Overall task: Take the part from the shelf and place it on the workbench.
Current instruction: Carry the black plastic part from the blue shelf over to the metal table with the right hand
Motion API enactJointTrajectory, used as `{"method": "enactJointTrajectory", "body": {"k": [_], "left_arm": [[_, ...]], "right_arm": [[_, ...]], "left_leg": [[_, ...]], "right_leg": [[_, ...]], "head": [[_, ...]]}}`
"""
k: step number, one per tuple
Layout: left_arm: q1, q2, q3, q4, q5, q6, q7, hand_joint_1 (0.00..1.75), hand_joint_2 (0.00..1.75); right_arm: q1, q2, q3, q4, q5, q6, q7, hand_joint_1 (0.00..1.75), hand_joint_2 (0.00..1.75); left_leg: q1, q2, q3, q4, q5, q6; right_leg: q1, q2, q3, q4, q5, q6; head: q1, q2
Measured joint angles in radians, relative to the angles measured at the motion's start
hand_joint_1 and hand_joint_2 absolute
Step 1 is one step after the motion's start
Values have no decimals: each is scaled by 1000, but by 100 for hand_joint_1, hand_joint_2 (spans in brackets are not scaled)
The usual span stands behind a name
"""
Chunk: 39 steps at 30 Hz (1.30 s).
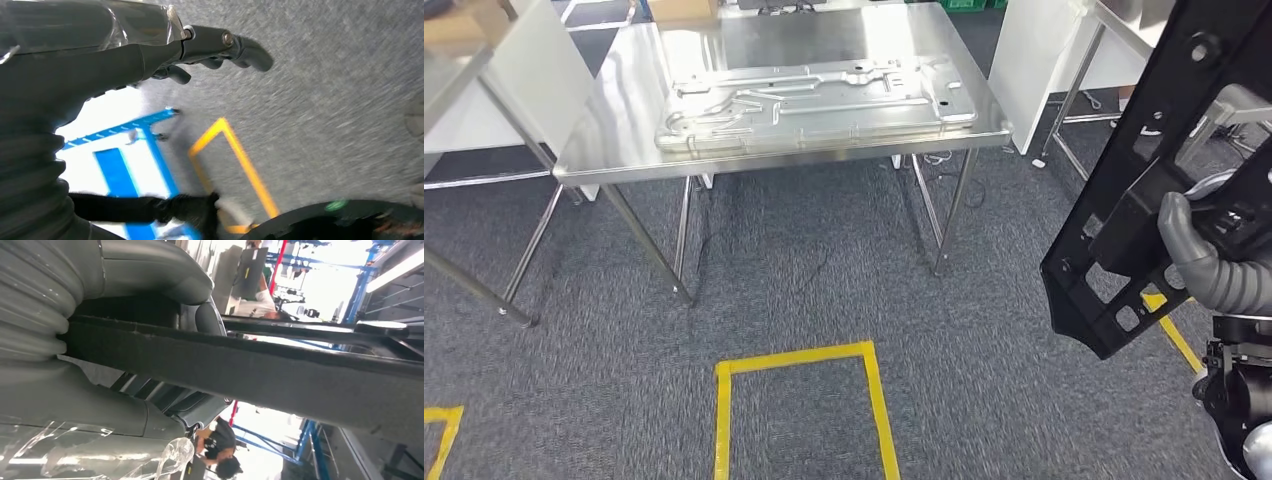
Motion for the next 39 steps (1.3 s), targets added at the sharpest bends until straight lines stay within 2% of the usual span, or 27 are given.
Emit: {"method": "enactJointTrajectory", "body": {"k": [2, 3, 5, 7, 8, 9, 10, 11, 13, 14, 15, 17, 19, 20, 22, 23, 24, 25, 26, 28, 29, 30, 34, 35, 37, 38, 39], "left_arm": [[-3, 0, -4, 0, -5, 0, 2, 0, 175], [-5, 0, -6, 0, -8, 0, 4, 0, 175], [-8, 0, -12, 0, -14, -1, 6, 0, 175], [-10, -1, -17, 0, -20, -4, 6, 0, 175], [-9, -2, -19, 0, -25, -6, 6, 0, 175], [-7, -3, -21, 0, -31, -8, 6, 0, 175], [-6, -4, -23, 0, -36, -10, 6, 0, 175], [-6, -4, -26, 0, -41, -12, 6, 0, 175], [-9, -3, -34, 0, -48, -13, 6, 0, 175], [-11, -2, -38, 0, -50, -13, 6, 0, 175], [-14, -1, -41, 0, -52, -13, 7, 0, 175], [-20, 2, -44, 0, -57, -13, 7, 0, 175], [-25, 6, -46, 0, -63, -13, 9, 0, 175], [-27, 8, -48, 0, -66, -13, 12, 0, 175], [-28, 8, -54, 0, -66, -11, 18, 0, 175], [-27, 8, -57, 0, -65, -10, 20, 0, 175], [-25, 8, -60, 0, -64, -10, 22, 0, 175], [-24, 8, -62, 0, -64, -10, 23, 0, 175], [-22, 8, -63, 0, -63, -10, 23, 0, 175], [-19, 8, -64, 1, -62, -10, 23, 0, 175], [-18, 8, -65, 1, -60, -10, 23, 0, 175], [-17, 8, -66, 1, -58, -10, 22, 0, 175], [-20, 9, -66, 1, -51, -9, 18, 0, 175], [-21, 9, -66, 1, -51, -8, 21, 0, 175], [-25, 11, -66, 1, -55, -7, 30, 0, 175], [-25, 12, -66, 1, -59, -7, 36, 0, 175], [-25, 13, -67, 1, -63, -8, 43, 0, 175]], "right_arm": [[-21, -8, 3, 13, 10, 10, 0, 175, 175], [-32, -12, 5, 21, 18, 16, 1, 175, 175], [-60, -22, 11, 37, 43, 31, 7, 175, 175], [-93, -31, 18, 57, 83, 53, 16, 175, 175], [-110, -33, 22, 67, 104, 69, 20, 175, 175], [-130, -33, 28, 78, 124, 88, 22, 175, 175], [-152, -32, 37, 89, 141, 106, 22, 175, 175], [-172, -30, 47, 101, 154, 121, 20, 175, 175], [-208, -18, 74, 127, 170, 137, 8, 175, 175], [-221, -8, 88, 141, 176, 140, 2, 175, 175], [-232, 4, 102, 157, 181, 139, -5, 175, 175], [-249, 29, 130, 189, 188, 131, -18, 175, 175], [-261, 57, 156, 222, 191, 123, -34, 175, 175], [-265, 70, 169, 240, 188, 120, -41, 175, 175], [-268, 97, 193, 279, 160, 118, -59, 175, 175], [-266, 111, 203, 298, 137, 120, -69, 175, 175], [-264, 123, 214, 317, 114, 122, -83, 175, 175], [-263, 134, 223, 333, 98, 125, -99, 175, 175], [-262, 143, 230, 346, 89, 126, -114, 175, 175], [-260, 161, 242, 373, 76, 125, -133, 175, 175], [-260, 171, 248, 386, 71, 121, -136, 175, 175], [-259, 179, 253, 397, 70, 115, -135, 175, 175], [-258, 206, 268, 423, 112, 84, -124, 175, 175], [-259, 211, 272, 428, 119, 81, -122, 175, 175], [-260, 222, 278, 437, 124, 76, -117, 175, 175], [-260, 227, 281, 442, 125, 74, -115, 175, 175], [-260, 232, 284, 446, 127, 74, -112, 175, 175]], "left_leg": [[-4, -1, 18, -9, -6, 14], [-2, -1, 28, -14, -10, 22], [1, -1, 50, -21, -19, 34], [1, -3, 66, -21, -35, 41], [1, -5, 76, -21, -44, 41], [1, -6, 89, -21, -55, 39], [2, -8, 103, -21, -66, 36], [2, -9, 118, -21, -78, 33], [0, -9, 139, -20, -102, 23], [-2, -9, 144, -21, -114, 17], [-4, -8, 149, -20, -121, 11], [-6, -6, 154, -12, -127, 0], [-3, -4, 128, 49, -132, -11], [1, -3, 94, 108, -144, -18], [11, -2, 2, 241, -194, -34], [16, -2, -39, 284, -221, -39], [20, -1, -66, 294, -233, -43], [23, -1, -77, 270, -222, -45], [25, 0, -73, 216, -184, -45], [24, 3, -51, 72, -56, -39], [21, 5, -43, 22, -6, -34], [17, 5, -40, -5, 27, -28], [13, -5, -18, -16, 34, -2], [16, -9, -8, -19, 31, 5], [15, -19, 3, -20, 20, 18], [14, -27, 8, -20, 15, 20], [13, -36, 13, -20, 10, 20]], "right_leg": [[-4, 1, -3, 21, 3, 11], [-5, 1, -19, 53, 8, 15], [-5, 0, -91, 166, -3, 20], [-4, 0, -185, 287, -53, 25], [-5, 0, -220, 318, -79, 29], [-5, 0, -239, 315, -88, 31], [-6, 0, -241, 281, -75, 32], [-7, 0, -229, 220, -36, 33], [-7, -1, -196, 80, 80, 29], [-6, -1, -184, 34, 124, 25], [-5, -1, -179, 10, 147, 17], [-6, -1, -171, 4, 146, 1], [-10, -2, -157, 4, 136, -13], [-12, -2, -149, 4, 130, -19], [-12, -2, -135, 4, 116, -24], [-13, -2, -128, 4, 108, -24], [-13, -2, -119, 4, 99, -23], [-14, -1, -107, 4, 90, -20], [-15, -2, -95, 4, 81, -18], [-14, -2, -74, 4, 63, -10], [-13, -1, -68, 3, 56, -5], [-12, -1, -65, 2, 50, 2], [-14, -6, -62, 20, 20, 25], [-15, -7, -82, 66, -2, 27], [-13, -7, -161, 214, -58, 27], [-12, -6, -205, 282, -76, 27], [-12, -6, -236, 317, -74, 27]], "head": [[0, 0], [0, 0], [1, 0], [1, 0], [1, 0], [1, 0], [1, 0], [1, 0], [1, 0], [0, 0], [0, 0], [-1, 0], [-2, 0], [-2, 0], [-2, 0], [-2, 0], [-2, 0], [-2, 0], [-2, 0], [-2, 0], [-2, 0], [-2, 0], [-1, 0], [-1, 0], [0, 0], [-1, 0], [-1, 0]]}}
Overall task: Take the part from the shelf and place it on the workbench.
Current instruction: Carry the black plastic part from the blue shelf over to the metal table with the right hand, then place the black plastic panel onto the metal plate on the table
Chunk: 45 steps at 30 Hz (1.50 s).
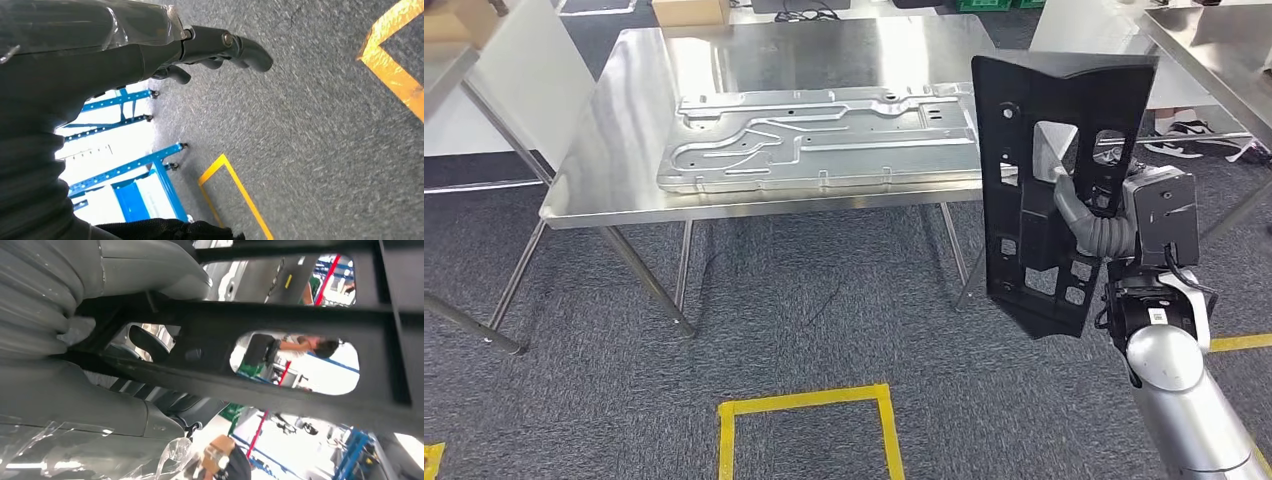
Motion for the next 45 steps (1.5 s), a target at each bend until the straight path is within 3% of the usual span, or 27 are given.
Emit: {"method": "enactJointTrajectory", "body": {"k": [1, 2, 4, 6, 8, 9, 10, 12, 14, 15, 16, 17, 19, 20, 21, 24, 26, 27, 29, 30, 31, 32, 34, 36, 39, 41, 45], "left_arm": [[1, 1, -1, 0, -4, -2, 5, 0, 175], [2, 1, -1, 0, -7, -3, 10, 0, 175], [1, 1, -3, 0, -15, -7, 16, 0, 175], [-3, 1, -4, 0, -21, -11, 19, 0, 175], [-3, 1, -5, 0, -24, -16, 20, 0, 175], [0, 0, -6, 0, -25, -19, 21, 0, 175], [1, 0, -8, 0, -26, -22, 21, 0, 175], [2, -1, -13, 0, -28, -26, 21, 0, 175], [1, -2, -19, 0, -28, -28, 21, 0, 175], [2, -2, -20, 0, -27, -30, 22, 0, 175], [3, -3, -21, 0, -26, -32, 23, 0, 175], [4, -4, -22, 0, -25, -33, 24, 0, 175], [6, -5, -22, 0, -24, -35, 27, 0, 175], [7, -5, -22, 0, -24, -37, 28, 0, 175], [7, -6, -23, 0, -25, -39, 29, 0, 175], [4, -13, -26, 0, -41, -52, 34, 0, 175], [4, -19, -29, 0, -51, -61, 40, 0, 175], [3, -22, -29, 0, -54, -63, 43, 0, 175], [1, -28, -31, 0, -56, -63, 45, 0, 175], [1, -31, -31, 0, -55, -63, 45, 0, 175], [1, -34, -33, 0, -55, -63, 45, 0, 175], [2, -36, -34, 0, -54, -63, 45, 0, 175], [3, -39, -37, 0, -52, -61, 45, 0, 175], [2, -39, -38, 0, -49, -56, 46, 0, 175], [4, -39, -40, 0, -42, -51, 46, 0, 175], [5, -39, -40, 0, -38, -47, 41, 0, 175], [3, -41, -42, 0, -37, -40, 28, 0, 175]], "right_arm": [[-2, 5, 4, 4, 3, -1, 3, 175, 175], [-5, 11, 7, 8, 8, -1, 7, 175, 175], [-19, 23, 15, 15, 21, -2, 18, 175, 175], [-38, 34, 23, 23, 33, -2, 29, 175, 175], [-58, 47, 31, 30, 41, -2, 38, 175, 175], [-69, 54, 35, 33, 45, -1, 42, 175, 175], [-82, 60, 40, 36, 49, 1, 47, 175, 175], [-103, 68, 46, 44, 55, 6, 57, 175, 175], [-117, 70, 51, 52, 57, 9, 68, 175, 175], [-123, 71, 55, 56, 56, 10, 75, 175, 175], [-130, 71, 58, 60, 53, 12, 81, 175, 175], [-140, 72, 62, 64, 51, 13, 87, 175, 175], [-169, 75, 69, 70, 47, 15, 95, 175, 175], [-188, 77, 72, 76, 48, 14, 97, 175, 175], [-207, 79, 75, 83, 50, 11, 99, 175, 175], [-253, 88, 83, 109, 57, -4, 100, 175, 175], [-274, 93, 90, 128, 57, -12, 96, 175, 175], [-281, 95, 92, 137, 57, -15, 93, 175, 175], [-286, 98, 98, 157, 56, -19, 89, 175, 175], [-287, 99, 101, 167, 56, -20, 88, 175, 175], [-289, 99, 105, 176, 56, -20, 87, 175, 175], [-295, 101, 109, 185, 56, -20, 86, 175, 175], [-318, 103, 115, 200, 56, -21, 85, 175, 175], [-351, 108, 119, 217, 60, -23, 87, 175, 175], [-399, 118, 125, 242, 74, -19, 109, 175, 175], [-441, 119, 129, 260, 83, -7, 137, 175, 175], [-531, 107, 135, 291, 73, 47, 222, 175, 175]], "left_leg": [[-1, -10, 7, 0, -6, -1], [-1, -20, 16, 1, -12, -3], [-2, -40, 32, 2, -27, -10], [-2, -58, 35, 5, -38, -19], [1, -78, 31, 4, -43, -28], [3, -78, 29, 6, -48, -33], [2, -62, 20, 22, -58, -40], [2, -7, -35, 124, -104, -53], [7, 28, -123, 277, -154, -63], [10, 33, -155, 326, -159, -66], [12, 35, -170, 335, -142, -68], [13, 37, -163, 301, -105, -67], [10, 45, -109, 149, -5, -59], [6, 50, -82, 83, 28, -52], [2, 54, -63, 38, 41, -45], [-1, 53, -45, 13, 22, -30], [4, 48, -33, 7, 16, -20], [7, 46, -26, 4, 13, -15], [5, 40, -18, 4, 6, -7], [5, 35, -15, 4, 3, -5], [4, 30, -10, 5, 0, -5], [4, 24, -5, 6, -4, -6], [5, 15, 6, 9, -14, -14], [0, 11, 6, 16, -24, -24], [-3, 10, 0, 22, -30, -35], [-2, 19, -16, 57, -54, -45], [5, 37, -137, 320, -169, -59]], "right_leg": [[0, 1, -10, -6, 23, -1], [0, 6, 1, -54, 66, -4], [-1, 43, 59, -209, 160, -10], [-2, 74, 98, -306, 195, -15], [-1, 64, 105, -320, 186, -23], [-1, 53, 108, -322, 183, -27], [-3, 41, 113, -324, 179, -33], [-5, 19, 123, -327, 171, -42], [-4, -1, 133, -327, 160, -47], [-4, -8, 141, -327, 153, -46], [-4, -15, 151, -326, 144, -44], [-4, -20, 162, -326, 136, -42], [-3, -30, 187, -327, 117, -35], [0, -33, 196, -327, 109, -30], [2, -35, 201, -327, 102, -24], [4, -37, 206, -328, 87, -7], [2, -28, 193, -286, 58, -1], [1, -19, 168, -230, 28, 1], [3, -6, 87, -76, -31, 4], [4, -3, 51, -19, -43, 5], [4, -2, 30, 1, -31, 5], [3, -2, 30, -23, 3, 4], [2, -2, 72, -162, 102, 1], [2, 1, 114, -277, 152, -3], [4, 4, 121, -298, 146, -20], [1, 3, 122, -299, 146, -29], [2, 1, 126, -299, 142, -39]], "head": [[0, 0], [0, 0], [0, 0], [0, 0], [0, 0], [-1, 0], [-2, 0], [-4, 0], [-6, 0], [-6, 0], [-6, 0], [-6, 0], [-6, 0], [-6, 0], [-5, 0], [-5, 0], [-5, 0], [-5, 0], [-5, 0], [-5, 0], [-5, 0], [-5, 0], [-4, 0], [-4, 0], [-5, 0], [-5, 0], [-5, 0]]}}
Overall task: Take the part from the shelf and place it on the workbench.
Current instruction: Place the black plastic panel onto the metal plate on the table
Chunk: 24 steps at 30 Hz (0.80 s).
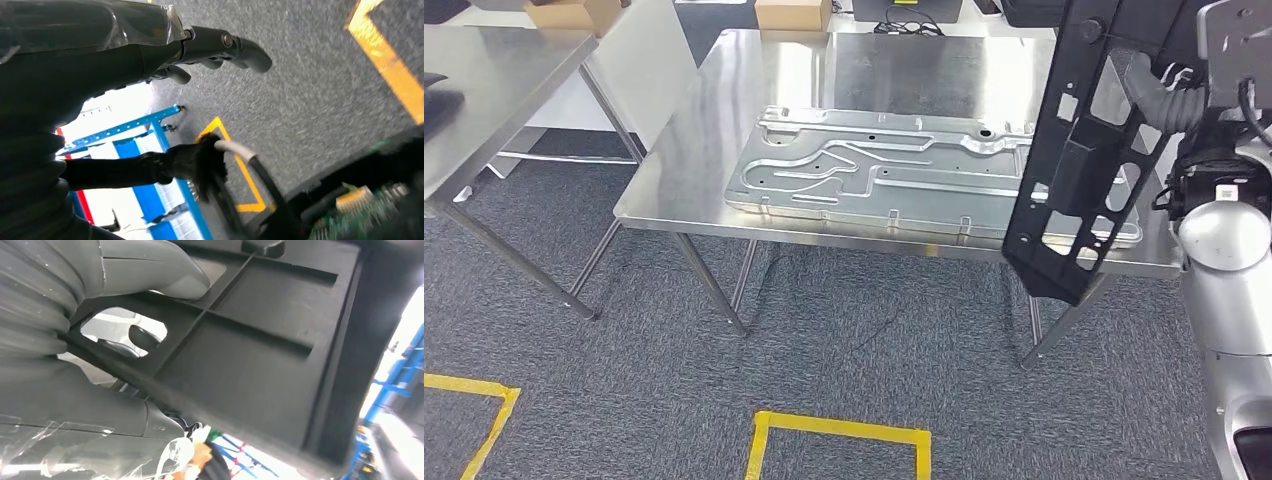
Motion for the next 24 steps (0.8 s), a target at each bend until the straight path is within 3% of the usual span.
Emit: {"method": "enactJointTrajectory", "body": {"k": [1, 2, 4, 6, 7, 11, 13, 15, 16, 17, 19, 20, 21, 22, 24], "left_arm": [[-1, 0, 0, 0, -1, 0, -1, 0, 175], [-1, 0, -1, 0, -1, 0, -1, 0, 175], [0, 0, -1, 0, 1, -1, 1, 0, 175], [2, 2, -1, 1, 2, -2, 4, 0, 175], [3, 2, -1, 2, 3, -2, 5, 0, 175], [2, 1, -1, 2, 4, -3, 17, 0, 175], [1, 0, -1, 2, 4, -3, 25, 0, 175], [1, -1, -2, 2, 4, -4, 31, 0, 175], [1, -2, -2, 2, 3, -4, 33, 0, 175], [2, -3, -2, 2, 2, -3, 35, 0, 175], [3, -3, -2, 3, 0, 2, 38, 0, 175], [3, -1, -2, 4, -1, 4, 39, 0, 175], [1, 1, -2, 5, -2, 6, 40, 0, 175], [0, 2, -3, 6, -3, 8, 42, 0, 175], [-1, 4, -3, 6, -4, 7, 46, 0, 175]], "right_arm": [[-18, -8, 2, 8, -7, 13, 19, 175, 175], [-35, -16, 3, 16, -14, 25, 34, 175, 175], [-73, -37, 6, 27, -27, 41, 59, 175, 175], [-110, -61, 6, 36, -34, 48, 73, 175, 175], [-123, -73, 6, 40, -36, 49, 76, 175, 175], [-149, -109, 8, 53, -39, 50, 96, 175, 175], [-163, -129, 10, 57, -43, 48, 108, 175, 175], [-173, -146, 13, 61, -51, 48, 118, 175, 175], [-175, -154, 14, 63, -54, 50, 123, 175, 175], [-177, -162, 14, 66, -57, 52, 127, 175, 175], [-183, -175, 16, 71, -60, 58, 133, 175, 175], [-187, -182, 17, 75, -60, 60, 134, 175, 175], [-190, -185, 19, 78, -59, 60, 135, 175, 175], [-191, -189, 21, 83, -56, 59, 137, 175, 175], [-190, -193, 27, 92, -49, 57, 140, 175, 175]], "left_leg": [[0, 1, -16, 29, 0, 1], [0, 1, -13, 17, 20, 4], [-6, 2, 47, -121, 100, 21], [-15, 4, 109, -253, 151, 41], [-18, 5, 124, -283, 155, 46], [-18, 7, 146, -310, 150, 47], [-15, 8, 158, -321, 151, 51], [-14, 8, 161, -321, 148, 54], [-13, 7, 163, -320, 147, 55], [-10, 6, 164, -319, 145, 53], [-4, 4, 167, -311, 137, 42], [-3, 4, 167, -304, 130, 34], [-3, 3, 165, -297, 124, 26], [-4, 3, 162, -291, 119, 21], [-6, 3, 161, -290, 121, 26]], "right_leg": [[1, 0, 3, 0, -2, -1], [3, -1, 8, 0, -5, -2], [5, -1, 19, -1, -11, -2], [7, -1, 26, -3, -17, 1], [7, -2, 26, -3, -18, 3], [4, 0, 23, 16, -33, 20], [2, 1, -19, 113, -85, 27], [3, 2, -92, 254, -144, 32], [2, 2, -118, 297, -152, 35], [0, 2, -124, 300, -139, 38], [-10, 2, -77, 187, -63, 50], [-14, 5, -43, 113, -32, 59], [-18, 9, -17, 58, -12, 60], [-20, 12, -2, 27, -4, 58], [-22, 17, 0, 18, -5, 44]], "head": [[0, 0], [0, 0], [0, 0], [0, 0], [0, 0], [0, 0], [1, 0], [1, 0], [1, 0], [1, 0], [1, 0], [1, 0], [1, 0], [1, 0], [1, 0]]}}
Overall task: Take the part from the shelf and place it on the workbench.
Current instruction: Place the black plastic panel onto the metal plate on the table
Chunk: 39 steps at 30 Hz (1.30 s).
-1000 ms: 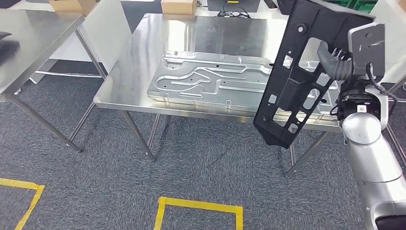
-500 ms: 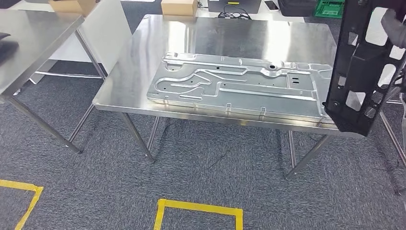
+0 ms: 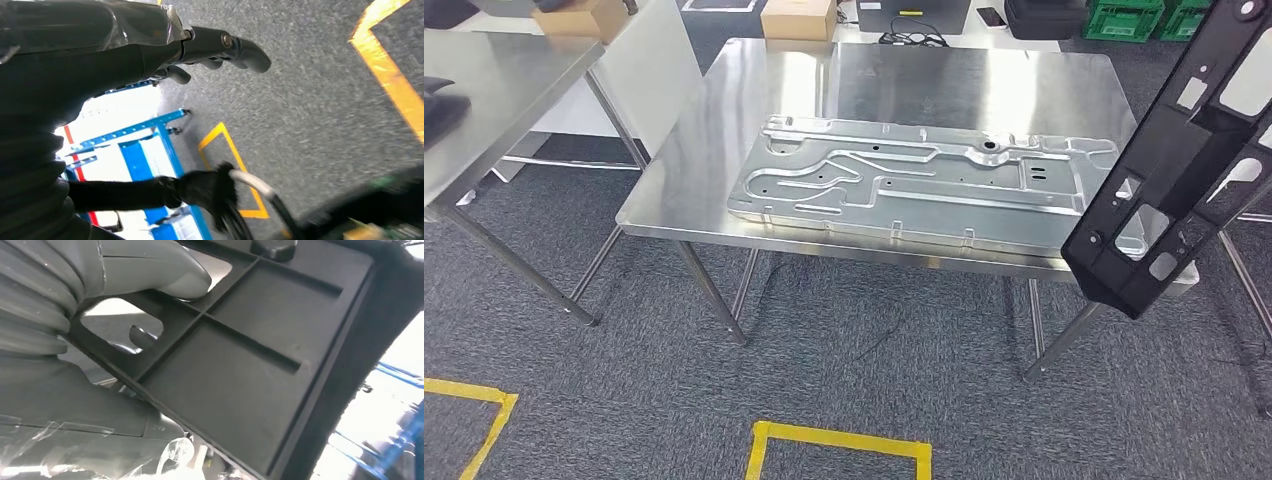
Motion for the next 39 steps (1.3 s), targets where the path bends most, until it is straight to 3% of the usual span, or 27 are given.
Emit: {"method": "enactJointTrajectory", "body": {"k": [5, 8, 10, 13, 14, 19, 25, 30, 32, 33, 36, 37, 38, 39], "left_arm": [[1, 2, 0, 0, -2, -1, 7, 0, 175], [1, 2, -1, 0, -2, -2, 7, 0, 175], [1, 2, -1, 0, -2, -3, 9, 0, 175], [2, 2, -1, 0, -1, -4, 19, 0, 175], [2, 2, -1, 0, -1, -5, 22, 0, 175], [1, 2, -1, 0, -1, -7, 27, 0, 175], [1, 5, -1, 0, -2, -5, 27, 0, 175], [1, 7, -1, 0, -1, -5, 27, 0, 175], [1, 7, -1, 0, -1, -5, 27, 0, 175], [0, 6, -1, 0, -1, -6, 27, 0, 175], [-1, 6, -1, 0, -1, -8, 29, 0, 175], [0, 5, -1, 0, -1, -8, 31, 0, 175], [1, 5, -1, 0, -2, -9, 32, 0, 175], [1, 4, -1, 0, -2, -9, 33, 0, 175]], "right_arm": [[-7, -8, 9, 21, 12, -3, 5, 175, 175], [-15, -12, 14, 30, 15, -4, 9, 175, 175], [-23, -15, 19, 36, 18, -4, 15, 175, 175], [-28, -21, 23, 41, 16, -9, 28, 175, 175], [-28, -23, 25, 43, 12, -11, 31, 175, 175], [-11, -27, 31, 52, -2, -30, 26, 175, 175], [0, -20, 45, 62, 19, -35, 17, 175, 175], [0, -13, 58, 68, 28, -31, 17, 175, 175], [-2, -11, 61, 70, 32, -27, 17, 175, 175], [-5, -11, 61, 70, 33, -25, 17, 175, 175], [-6, -12, 65, 72, 35, -18, 17, 175, 175], [-5, -12, 67, 72, 35, -15, 18, 175, 175], [-6, -11, 69, 72, 36, -12, 19, 175, 175], [-7, -11, 72, 73, 36, -10, 19, 175, 175]], "left_leg": [[-2, 0, 8, -15, 11, 20], [0, 1, 10, -25, 14, 22], [1, 1, 10, -26, 14, 13], [4, 0, 10, -26, 12, -22], [5, 0, 10, -26, 12, -29], [3, 1, 6, -21, 11, -29], [1, 0, -4, -5, 4, -19], [1, -1, -5, -4, 3, -3], [8, -4, 8, -24, 14, 7], [12, -6, 15, -33, 19, 10], [19, -17, 18, -36, 20, 12], [23, -23, 19, -35, 19, 10], [28, -31, 20, -34, 18, 5], [34, -39, 21, -30, 14, -2]], "right_leg": [[0, 0, -1, -4, 3, -7], [7, 0, -1, -6, 4, -12], [10, 0, -1, -6, 3, -15], [15, 0, -1, -6, 2, -19], [16, -1, -1, -6, 2, -19], [14, -1, 0, -7, 5, -21], [9, -3, -1, -7, 5, -20], [8, -6, 3, -14, 8, -9], [10, -8, -2, 5, -9, -3], [11, -8, -18, 44, -33, 0], [9, -8, -109, 237, -118, 11], [6, -8, -126, 269, -120, 16], [2, -8, -122, 258, -102, 22], [-4, -6, -97, 205, -68, 30]], "head": [[0, 0], [0, 0], [0, 0], [0, 0], [0, 0], [0, 0], [0, 0], [0, 0], [0, 0], [0, 0], [0, 0], [0, 0], [0, 0], [0, 0]]}}
